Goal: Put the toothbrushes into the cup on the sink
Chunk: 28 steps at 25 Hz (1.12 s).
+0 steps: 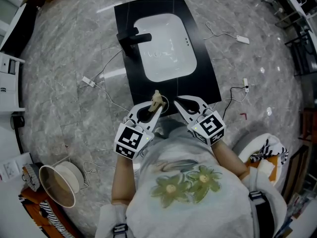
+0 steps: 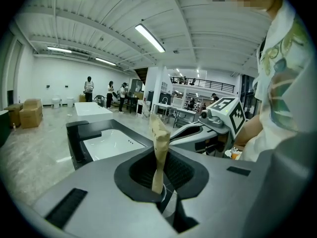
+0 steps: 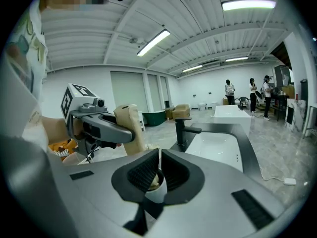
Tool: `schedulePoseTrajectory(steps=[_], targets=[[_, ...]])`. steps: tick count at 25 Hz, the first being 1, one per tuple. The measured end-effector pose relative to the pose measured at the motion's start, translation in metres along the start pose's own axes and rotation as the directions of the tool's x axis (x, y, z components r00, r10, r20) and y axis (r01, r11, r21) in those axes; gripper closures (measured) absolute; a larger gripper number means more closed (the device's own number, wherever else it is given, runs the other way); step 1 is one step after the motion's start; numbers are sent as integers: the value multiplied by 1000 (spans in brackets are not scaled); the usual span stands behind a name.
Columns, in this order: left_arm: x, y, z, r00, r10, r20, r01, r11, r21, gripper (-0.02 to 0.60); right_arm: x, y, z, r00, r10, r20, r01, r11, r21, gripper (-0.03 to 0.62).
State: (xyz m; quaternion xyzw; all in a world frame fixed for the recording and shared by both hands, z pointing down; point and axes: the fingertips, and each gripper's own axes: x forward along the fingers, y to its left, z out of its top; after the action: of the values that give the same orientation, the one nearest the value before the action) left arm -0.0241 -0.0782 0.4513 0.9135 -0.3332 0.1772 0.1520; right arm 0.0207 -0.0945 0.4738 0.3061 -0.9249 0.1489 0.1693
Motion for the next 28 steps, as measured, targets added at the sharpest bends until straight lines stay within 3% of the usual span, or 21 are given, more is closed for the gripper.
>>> schedulePoseTrajectory(steps=[28], targets=[[29, 9, -56, 987, -47, -156, 51, 998, 21, 540, 22, 1, -16, 996, 20, -89, -21, 1000, -15, 546]])
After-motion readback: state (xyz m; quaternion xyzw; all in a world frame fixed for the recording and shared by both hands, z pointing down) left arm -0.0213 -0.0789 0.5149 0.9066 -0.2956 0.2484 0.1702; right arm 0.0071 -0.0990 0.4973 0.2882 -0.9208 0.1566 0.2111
